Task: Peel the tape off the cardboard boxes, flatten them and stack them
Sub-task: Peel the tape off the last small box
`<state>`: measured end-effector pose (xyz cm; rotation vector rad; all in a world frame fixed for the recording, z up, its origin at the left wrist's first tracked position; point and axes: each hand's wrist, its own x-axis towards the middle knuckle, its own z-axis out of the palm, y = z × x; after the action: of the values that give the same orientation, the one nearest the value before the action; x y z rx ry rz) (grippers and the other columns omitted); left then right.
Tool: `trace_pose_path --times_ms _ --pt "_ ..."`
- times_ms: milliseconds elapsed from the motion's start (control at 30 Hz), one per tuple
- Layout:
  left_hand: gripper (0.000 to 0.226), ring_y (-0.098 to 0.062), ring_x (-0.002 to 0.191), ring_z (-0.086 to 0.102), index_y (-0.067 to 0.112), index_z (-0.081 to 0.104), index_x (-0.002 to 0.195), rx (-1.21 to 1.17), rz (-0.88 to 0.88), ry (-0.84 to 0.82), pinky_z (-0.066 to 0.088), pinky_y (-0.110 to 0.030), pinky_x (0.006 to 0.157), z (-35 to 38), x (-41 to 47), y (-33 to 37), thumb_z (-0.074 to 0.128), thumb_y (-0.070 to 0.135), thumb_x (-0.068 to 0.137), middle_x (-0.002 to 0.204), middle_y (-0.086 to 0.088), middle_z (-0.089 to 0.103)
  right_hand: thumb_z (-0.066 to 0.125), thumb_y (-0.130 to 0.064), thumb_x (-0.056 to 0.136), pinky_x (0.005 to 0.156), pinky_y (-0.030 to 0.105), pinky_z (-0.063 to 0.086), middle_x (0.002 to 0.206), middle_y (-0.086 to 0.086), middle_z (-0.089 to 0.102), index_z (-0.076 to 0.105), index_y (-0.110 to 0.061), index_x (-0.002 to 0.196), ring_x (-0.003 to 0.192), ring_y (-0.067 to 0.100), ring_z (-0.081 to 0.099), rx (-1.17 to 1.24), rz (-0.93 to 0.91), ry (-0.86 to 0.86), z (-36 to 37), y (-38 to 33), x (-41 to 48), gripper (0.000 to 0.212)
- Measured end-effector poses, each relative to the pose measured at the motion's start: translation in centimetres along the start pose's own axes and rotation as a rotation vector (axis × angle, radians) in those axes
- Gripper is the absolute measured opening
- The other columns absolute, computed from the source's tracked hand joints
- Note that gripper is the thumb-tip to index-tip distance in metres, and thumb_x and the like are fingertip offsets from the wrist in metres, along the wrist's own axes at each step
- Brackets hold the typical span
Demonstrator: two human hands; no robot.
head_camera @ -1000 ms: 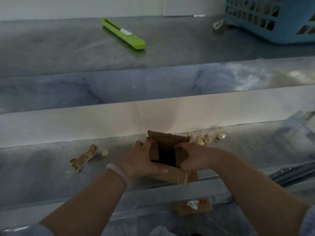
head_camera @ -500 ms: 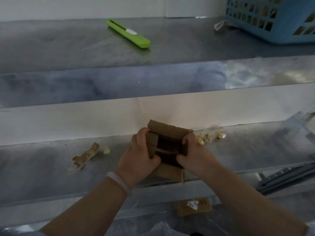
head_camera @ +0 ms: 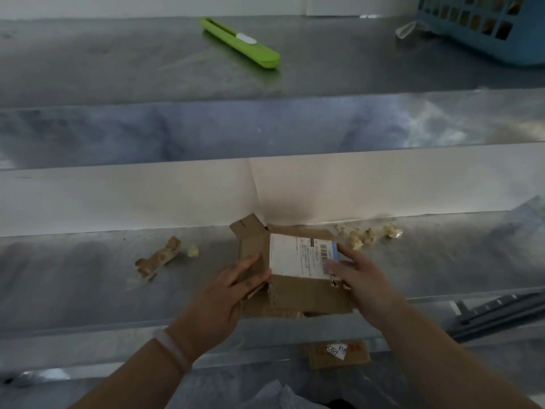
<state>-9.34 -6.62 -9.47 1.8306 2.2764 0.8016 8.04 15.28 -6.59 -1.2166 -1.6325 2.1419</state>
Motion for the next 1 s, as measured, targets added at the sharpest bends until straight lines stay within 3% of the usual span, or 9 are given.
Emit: trace_pose_path --times_ms 67,133,200,267,400,500,567,633,1000 --pt "0.060 -0.013 0.130 0.036 0.042 0.033 0.143 0.013 0.002 -0.062 0.034 -0.028 0.105 0.6 -0.6 -0.5 0.042 0.025 0.086 0.154 0.005 0.025 0.072 -0.012 0.083 0.087 0.045 0.056 0.105 0.004 0.070 0.060 -0.025 0.121 0.098 0.021 0.067 -0.174 -0.014 0.064 0.3 0.9 0.7 0.041" --pt "0.056 -0.013 0.135 0.032 0.044 0.032 0.143 0.036 -0.029 -0.142 0.031 -0.034 0.109 1.2 -1.0 -0.6 0.046 0.045 0.088 0.153 0.009 0.026 0.067 -0.003 0.084 0.077 0.032 0.057 0.102 -0.001 0.067 0.058 -0.021 0.116 0.094 0.014 0.065 -0.258 -0.042 0.133 0.6 1.5 1.2 0.038" --pt "0.061 -0.012 0.135 0.031 0.043 0.030 0.143 0.060 -0.118 -0.186 0.030 -0.039 0.110 2.1 -0.9 -0.6 0.028 0.069 0.088 0.149 0.011 0.033 0.066 -0.004 0.085 0.062 0.016 0.050 0.100 -0.011 0.062 0.055 -0.022 0.120 0.090 0.006 0.061 -0.434 -0.105 0.181 0.8 2.1 1.7 0.041" --pt "0.070 -0.015 0.124 0.043 0.033 0.037 0.142 0.120 -0.230 -0.161 0.039 -0.038 0.101 3.0 0.0 -0.5 0.019 0.072 0.087 0.138 0.007 0.045 0.068 -0.010 0.086 0.062 0.011 0.044 0.101 -0.013 0.061 0.054 -0.024 0.123 0.094 0.006 0.059 -0.596 -0.162 0.197 1.0 2.8 2.3 0.042" --pt "0.067 -0.018 0.089 0.057 0.022 0.056 0.128 0.372 -0.285 -0.160 0.053 -0.034 0.074 4.7 2.2 -0.7 0.033 0.063 0.080 0.107 0.002 0.056 0.061 -0.034 0.091 0.092 0.027 0.048 0.124 -0.005 0.051 0.039 -0.033 0.141 0.110 0.012 0.052 -0.973 -0.202 0.219 0.8 3.6 2.8 0.055" --pt "0.067 -0.024 0.097 0.055 0.018 0.059 0.125 0.429 -0.283 -0.152 0.052 -0.041 0.081 5.8 2.2 -1.0 0.039 0.061 0.077 0.113 -0.004 0.054 0.041 -0.045 0.098 0.113 0.036 0.029 0.151 -0.003 0.027 0.031 -0.033 0.148 0.134 0.019 0.031 -1.374 -0.318 0.197 0.3 4.3 2.9 0.053" --pt "0.068 -0.028 0.120 0.049 0.014 0.052 0.134 0.422 -0.270 -0.140 0.042 -0.046 0.099 6.7 1.7 -1.3 0.040 0.058 0.083 0.134 -0.009 0.050 0.024 -0.050 0.098 0.114 0.038 0.023 0.157 -0.004 0.023 0.030 -0.031 0.149 0.140 0.020 0.025 -1.494 -0.357 0.178 0.3 5.4 2.7 0.055" --pt "0.070 -0.026 0.133 0.037 0.011 0.042 0.141 0.414 -0.267 -0.126 0.027 -0.045 0.108 7.3 1.4 -1.6 0.037 0.056 0.087 0.146 -0.010 0.041 0.017 -0.055 0.095 0.111 0.040 0.026 0.155 0.001 0.033 0.035 -0.024 0.148 0.138 0.023 0.033 -1.507 -0.322 0.179 0.5 6.7 2.4 0.064" --pt "0.069 -0.025 0.133 0.041 0.013 0.037 0.142 0.457 -0.330 -0.173 0.020 -0.045 0.104 7.8 1.6 -1.7 0.030 0.057 0.089 0.149 -0.009 0.038 0.010 -0.057 0.097 0.110 0.050 0.015 0.150 0.009 0.042 0.035 -0.017 0.147 0.133 0.032 0.046 -1.573 -0.271 0.175 0.7 8.2 2.7 0.068"
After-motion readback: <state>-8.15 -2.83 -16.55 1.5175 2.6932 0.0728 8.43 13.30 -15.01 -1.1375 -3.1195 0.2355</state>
